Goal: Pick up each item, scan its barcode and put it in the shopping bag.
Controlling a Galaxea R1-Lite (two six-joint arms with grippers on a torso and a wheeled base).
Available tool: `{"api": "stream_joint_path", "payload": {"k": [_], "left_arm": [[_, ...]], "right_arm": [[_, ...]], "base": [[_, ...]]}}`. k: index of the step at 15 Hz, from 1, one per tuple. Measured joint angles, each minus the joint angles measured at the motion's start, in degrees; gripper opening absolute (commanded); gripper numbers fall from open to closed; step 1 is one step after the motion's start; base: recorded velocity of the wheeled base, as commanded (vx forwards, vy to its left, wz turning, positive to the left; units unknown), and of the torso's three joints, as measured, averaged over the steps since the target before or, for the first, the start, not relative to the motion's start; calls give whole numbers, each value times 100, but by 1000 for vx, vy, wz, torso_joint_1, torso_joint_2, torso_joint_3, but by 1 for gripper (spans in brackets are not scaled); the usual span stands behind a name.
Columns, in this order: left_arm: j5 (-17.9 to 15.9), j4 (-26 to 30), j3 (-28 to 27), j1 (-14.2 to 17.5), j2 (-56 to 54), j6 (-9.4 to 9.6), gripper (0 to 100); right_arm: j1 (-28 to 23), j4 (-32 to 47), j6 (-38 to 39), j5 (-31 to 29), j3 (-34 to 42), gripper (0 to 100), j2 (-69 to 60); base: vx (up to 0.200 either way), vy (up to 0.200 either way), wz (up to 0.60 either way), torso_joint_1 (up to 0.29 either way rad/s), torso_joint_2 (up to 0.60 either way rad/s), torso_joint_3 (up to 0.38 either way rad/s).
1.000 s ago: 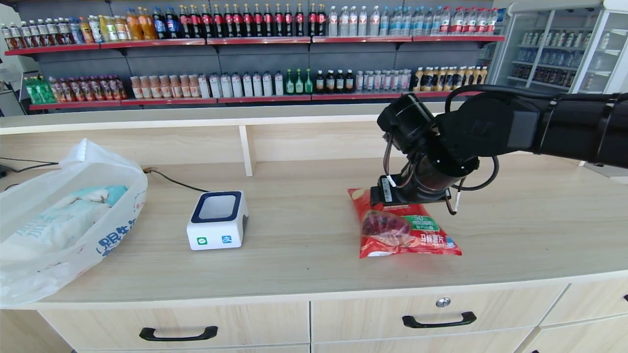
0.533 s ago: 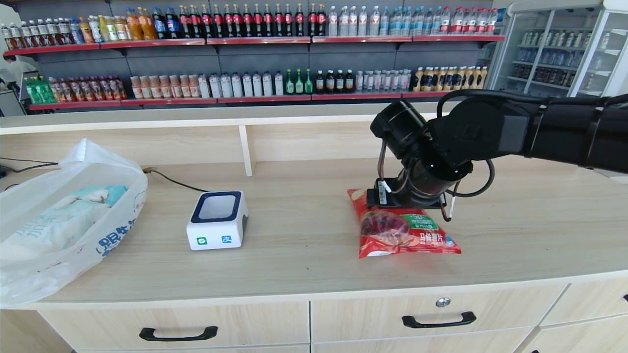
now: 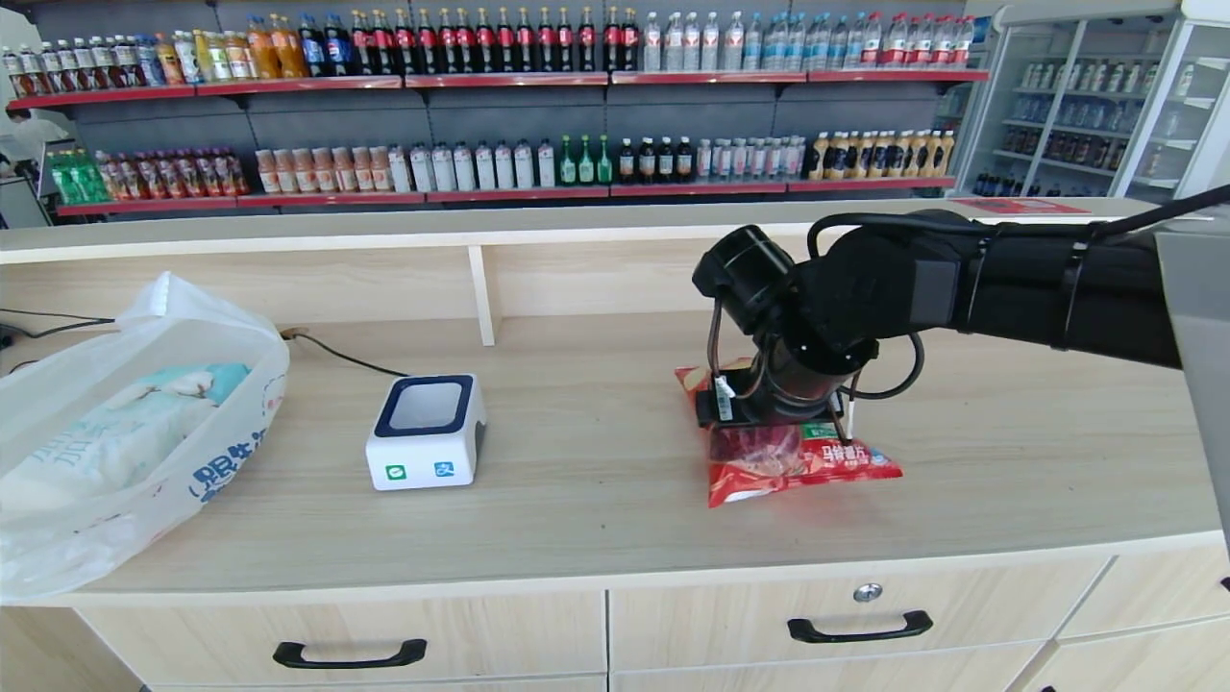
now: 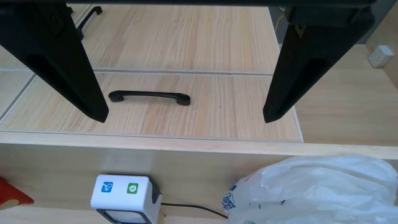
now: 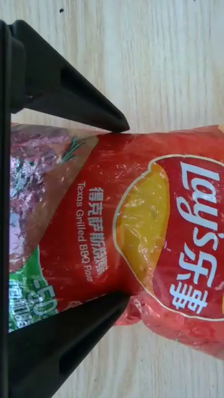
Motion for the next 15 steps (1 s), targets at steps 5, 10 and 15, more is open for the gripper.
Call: {"api": "stream_joint_path", "payload": {"k": [5, 10, 15], "left_arm": [[0, 0, 0, 0, 0, 0, 100], [0, 0, 0, 0, 0, 0, 100], [0, 0, 0, 0, 0, 0, 100]], "right_arm": [[66, -20, 38, -172, -7, 100, 228], [66, -17, 260, -165, -11, 100, 396], [68, 2, 413, -161, -7, 0, 449]], "base": [[0, 0, 0, 0, 0, 0], [0, 0, 0, 0, 0, 0], [0, 0, 0, 0, 0, 0]]}}
